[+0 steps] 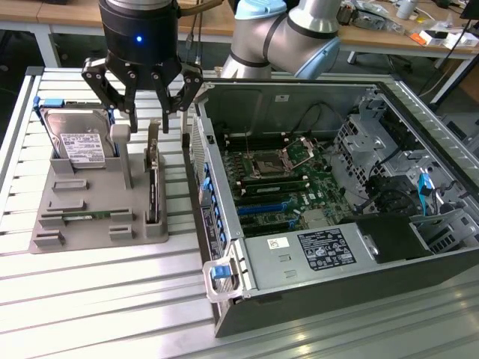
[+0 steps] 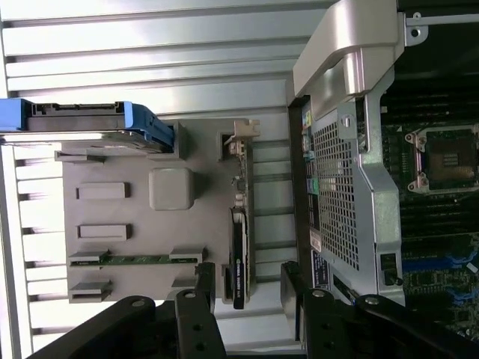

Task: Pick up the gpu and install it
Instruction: 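Pick up the gpu and move the gpu toward the slot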

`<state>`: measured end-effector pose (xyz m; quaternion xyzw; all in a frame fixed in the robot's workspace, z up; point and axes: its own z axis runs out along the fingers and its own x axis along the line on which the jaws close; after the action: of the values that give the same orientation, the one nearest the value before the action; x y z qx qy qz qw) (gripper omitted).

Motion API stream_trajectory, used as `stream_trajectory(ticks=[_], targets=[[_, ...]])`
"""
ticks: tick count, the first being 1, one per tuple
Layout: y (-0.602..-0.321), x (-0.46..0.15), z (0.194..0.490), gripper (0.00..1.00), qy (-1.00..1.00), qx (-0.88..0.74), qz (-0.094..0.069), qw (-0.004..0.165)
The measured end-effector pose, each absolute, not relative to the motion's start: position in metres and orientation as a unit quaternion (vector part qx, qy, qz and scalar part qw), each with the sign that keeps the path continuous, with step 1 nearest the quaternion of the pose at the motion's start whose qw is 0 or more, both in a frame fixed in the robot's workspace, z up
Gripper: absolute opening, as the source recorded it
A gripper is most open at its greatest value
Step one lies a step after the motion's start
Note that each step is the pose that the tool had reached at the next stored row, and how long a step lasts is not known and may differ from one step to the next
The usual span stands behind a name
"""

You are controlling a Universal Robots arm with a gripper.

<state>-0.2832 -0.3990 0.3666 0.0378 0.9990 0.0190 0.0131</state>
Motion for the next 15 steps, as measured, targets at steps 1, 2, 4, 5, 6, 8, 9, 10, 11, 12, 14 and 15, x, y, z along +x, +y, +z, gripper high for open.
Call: stream_trajectory(ticks=[1,2,4,5,6,8,9,10,11,12,14,15], targets=[[-0.399,-0.2831,0.3664,0.48,0.999,0.038,0.019,0.013],[-0.399,-0.2831,0.3662,0.48,0.999,0.038,0.019,0.013],[-0.399,-0.2832,0.3651,0.48,0.999,0.038,0.019,0.013],[-0.399,-0.2831,0.365,0.48,0.999,0.038,0.019,0.013],[-0.399,-0.2832,0.3648,0.48,0.999,0.038,0.019,0.013],[-0.399,-0.2832,0.3641,0.48,0.999,0.038,0.019,0.013],[-0.399,-0.2831,0.3638,0.48,0.999,0.038,0.019,0.013],[-0.399,-0.2832,0.3636,0.48,0.999,0.038,0.019,0.013],[-0.399,-0.2831,0.3633,0.48,0.999,0.038,0.019,0.013],[-0.399,-0.2832,0.363,0.48,0.999,0.038,0.019,0.013],[-0.399,-0.2832,0.3621,0.48,0.999,0.038,0.019,0.013],[-0.399,-0.2832,0.3617,0.48,0.999,0.038,0.019,0.013]])
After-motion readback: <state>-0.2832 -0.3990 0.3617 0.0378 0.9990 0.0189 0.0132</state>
